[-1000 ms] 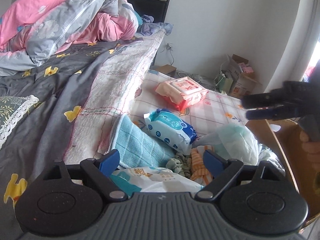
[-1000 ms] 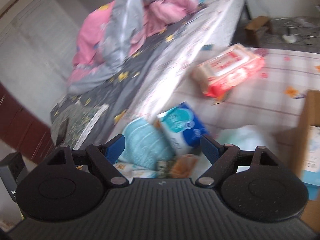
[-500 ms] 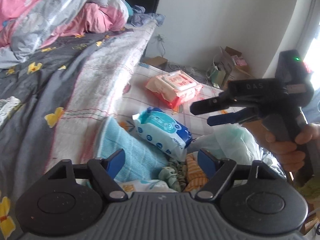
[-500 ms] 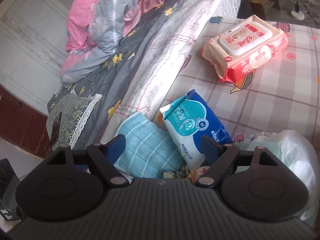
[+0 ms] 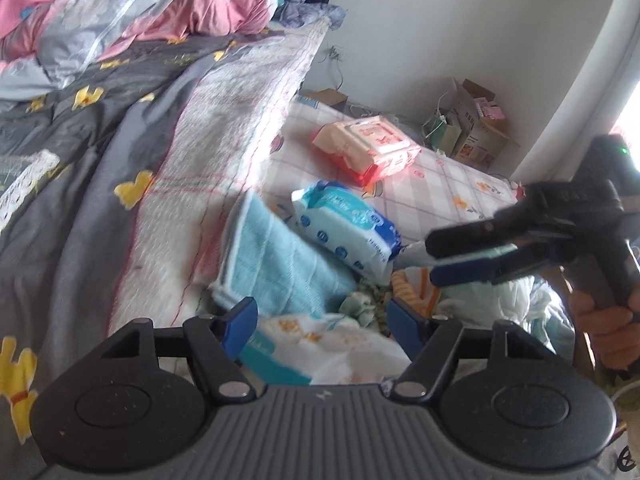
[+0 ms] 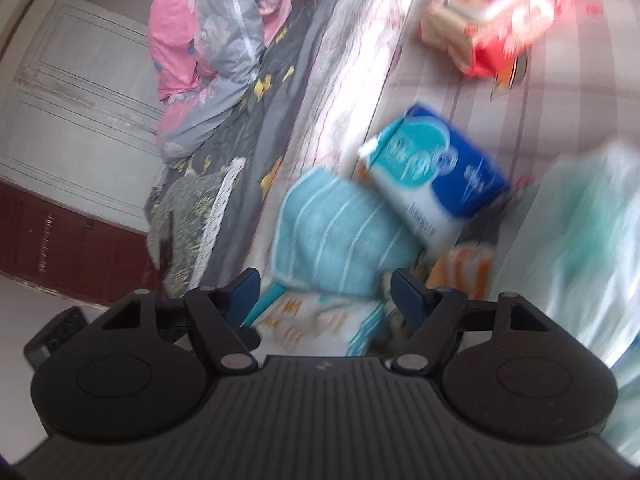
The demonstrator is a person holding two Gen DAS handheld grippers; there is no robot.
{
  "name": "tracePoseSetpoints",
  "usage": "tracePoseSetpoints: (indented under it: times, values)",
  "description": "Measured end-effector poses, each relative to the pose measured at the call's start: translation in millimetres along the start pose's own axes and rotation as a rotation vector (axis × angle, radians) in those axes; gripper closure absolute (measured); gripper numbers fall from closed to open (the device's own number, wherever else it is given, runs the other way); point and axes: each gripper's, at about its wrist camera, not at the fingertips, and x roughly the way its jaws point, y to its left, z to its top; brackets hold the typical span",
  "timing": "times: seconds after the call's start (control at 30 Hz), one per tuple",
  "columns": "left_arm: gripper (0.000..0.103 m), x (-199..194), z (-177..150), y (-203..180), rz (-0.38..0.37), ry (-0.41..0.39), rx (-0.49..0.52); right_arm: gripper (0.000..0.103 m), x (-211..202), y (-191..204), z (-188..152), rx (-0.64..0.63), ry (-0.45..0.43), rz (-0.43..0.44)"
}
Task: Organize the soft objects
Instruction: 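Reach the right gripper to the white cotton-swab bag and close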
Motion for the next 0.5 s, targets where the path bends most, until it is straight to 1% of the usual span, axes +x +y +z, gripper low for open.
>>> tracePoseSetpoints:
  times: [0.07,0.13,0.2,0.23,0.37,0.5]
  values:
    - [0.031,5.0,-2.1,7.2,0.002,0.048,-0.024,0.037,10.0,-1.2,-10.6,0.039,0.041,0.018]
    - [0.031,10.2,-4.2,12.2,-0.004,0.073,-0.045,0.041,23.4,-4.7,-20.2,0.084,0.082,0.011]
    - [0.031,14.0,-5.9,14.4,-0.006,0.090,-0.052,0.045,35.7,-10.0,-26.6,0.123,0.105,-0.008]
    - [0.031,14.8,-6.8,13.2,-0.001,0.092,-0.043,0.047,41.2,-13.2,-28.5,0.144,0.113,-0.011]
    - [0.031,16.7,-11.6,7.9,0.001,0.099,-0.003,0.051,57.7,-25.2,-33.2,0.227,0.123,0.003]
    - [0.030,18.2,-13.5,4.8,0.021,0.095,0.019,0.054,66.6,-24.4,-37.2,0.236,0.125,0.002]
